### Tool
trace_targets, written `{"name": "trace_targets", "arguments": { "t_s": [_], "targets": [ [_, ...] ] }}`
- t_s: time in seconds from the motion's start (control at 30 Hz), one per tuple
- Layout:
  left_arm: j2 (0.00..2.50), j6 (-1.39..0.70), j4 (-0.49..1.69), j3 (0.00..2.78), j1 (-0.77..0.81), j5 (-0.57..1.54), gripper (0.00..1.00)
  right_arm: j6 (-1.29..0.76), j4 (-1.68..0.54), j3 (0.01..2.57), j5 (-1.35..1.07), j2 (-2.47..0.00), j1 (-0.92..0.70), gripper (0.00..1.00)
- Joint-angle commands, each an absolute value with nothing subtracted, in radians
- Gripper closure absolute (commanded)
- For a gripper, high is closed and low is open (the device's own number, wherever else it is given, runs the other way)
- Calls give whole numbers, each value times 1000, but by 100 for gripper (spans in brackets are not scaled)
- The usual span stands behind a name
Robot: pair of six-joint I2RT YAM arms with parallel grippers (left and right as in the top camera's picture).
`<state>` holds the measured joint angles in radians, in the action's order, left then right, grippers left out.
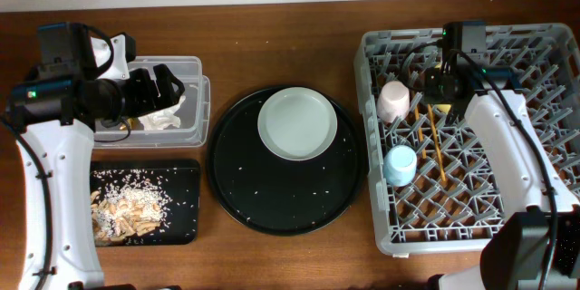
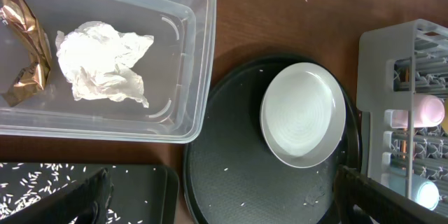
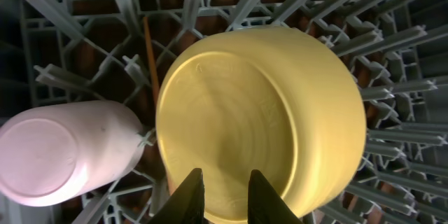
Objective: Sort waste into correct bins and load items into the dishwasher rack
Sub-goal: 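Set the yellow bowl upside down in the rack and release, then grasp the rim of the white plate with the right gripper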
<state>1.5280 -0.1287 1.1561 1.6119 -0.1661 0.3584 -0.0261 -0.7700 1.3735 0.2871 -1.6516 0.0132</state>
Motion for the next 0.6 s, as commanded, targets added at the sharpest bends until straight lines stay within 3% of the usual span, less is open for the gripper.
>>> {"name": "trace_targets", "arguments": {
  "t_s": [0.0, 0.17, 0.3, 0.5, 0.57],
  "targets": [
    [1528, -134, 1154, 1610, -168, 358, 0, -26, -764, 1377, 327, -1630, 9, 78],
    [1528, -134, 1154, 1610, -168, 358, 0, -35, -790, 1377, 314, -1630, 69, 78],
    [1528, -134, 1154, 1610, -168, 358, 0, -33, -797, 1377, 122, -1631, 144, 73],
    [1528, -134, 1154, 1610, -168, 358, 0, 4, -796, 1377, 31, -1631, 152, 72],
    [1528, -134, 1154, 1610, -168, 358, 0, 71, -796, 1377, -205, -1630, 152, 72]
  ]
}}
